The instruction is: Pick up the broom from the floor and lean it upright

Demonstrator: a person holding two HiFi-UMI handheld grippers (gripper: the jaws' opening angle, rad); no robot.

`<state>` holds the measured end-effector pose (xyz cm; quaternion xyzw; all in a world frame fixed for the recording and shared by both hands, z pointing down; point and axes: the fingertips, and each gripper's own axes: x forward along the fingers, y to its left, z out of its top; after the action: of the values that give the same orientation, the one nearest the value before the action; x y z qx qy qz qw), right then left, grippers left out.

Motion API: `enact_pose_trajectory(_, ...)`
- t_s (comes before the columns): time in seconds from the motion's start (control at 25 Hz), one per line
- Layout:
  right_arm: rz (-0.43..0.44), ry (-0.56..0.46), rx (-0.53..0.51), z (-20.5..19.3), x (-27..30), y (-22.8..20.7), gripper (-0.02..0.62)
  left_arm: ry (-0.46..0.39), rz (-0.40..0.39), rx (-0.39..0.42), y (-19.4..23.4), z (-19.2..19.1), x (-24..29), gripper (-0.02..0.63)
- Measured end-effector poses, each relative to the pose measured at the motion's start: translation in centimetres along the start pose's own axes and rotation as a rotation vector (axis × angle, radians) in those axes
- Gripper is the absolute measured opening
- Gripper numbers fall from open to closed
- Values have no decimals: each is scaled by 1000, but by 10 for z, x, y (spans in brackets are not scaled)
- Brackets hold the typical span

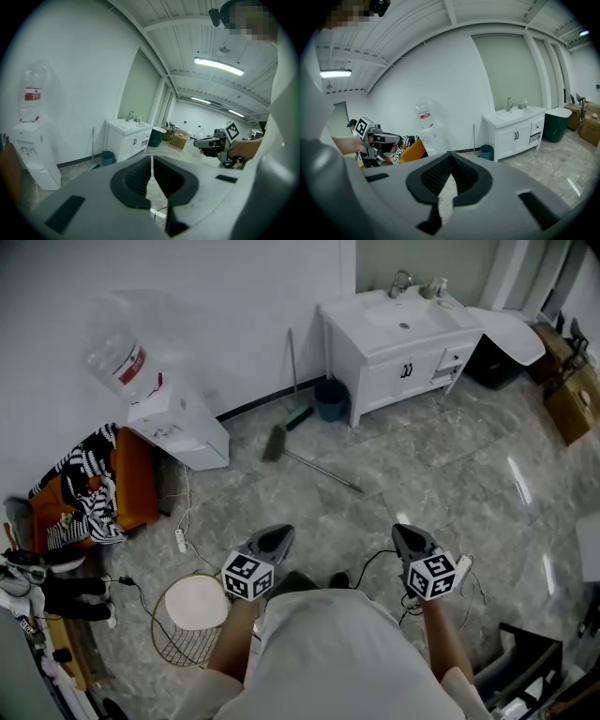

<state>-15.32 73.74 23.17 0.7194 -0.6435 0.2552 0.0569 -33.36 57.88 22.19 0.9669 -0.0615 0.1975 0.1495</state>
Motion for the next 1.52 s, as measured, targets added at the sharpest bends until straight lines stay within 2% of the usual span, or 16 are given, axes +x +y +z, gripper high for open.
enact_pose_trajectory(0.32,-15,6,22,-1,6,-27,3,30,-12,-11,-2,-3,28,18)
enact_pose_trajectory(0.68,-79,25,62,1,45,-52,3,56,-72,39,40,12,78,18)
enact_pose_trajectory(1.0,-145,64,99,28,135,-57,3,86,-172,72,125,37,124,18)
enact_pose_trajectory(1.28,-210,117,112,38,208,-76,3,156,-269,105,193,33,178,18)
enact_pose_trajectory(1.52,-262,154,133,33,251,-91,3,201,-357,131,228,24,220,18)
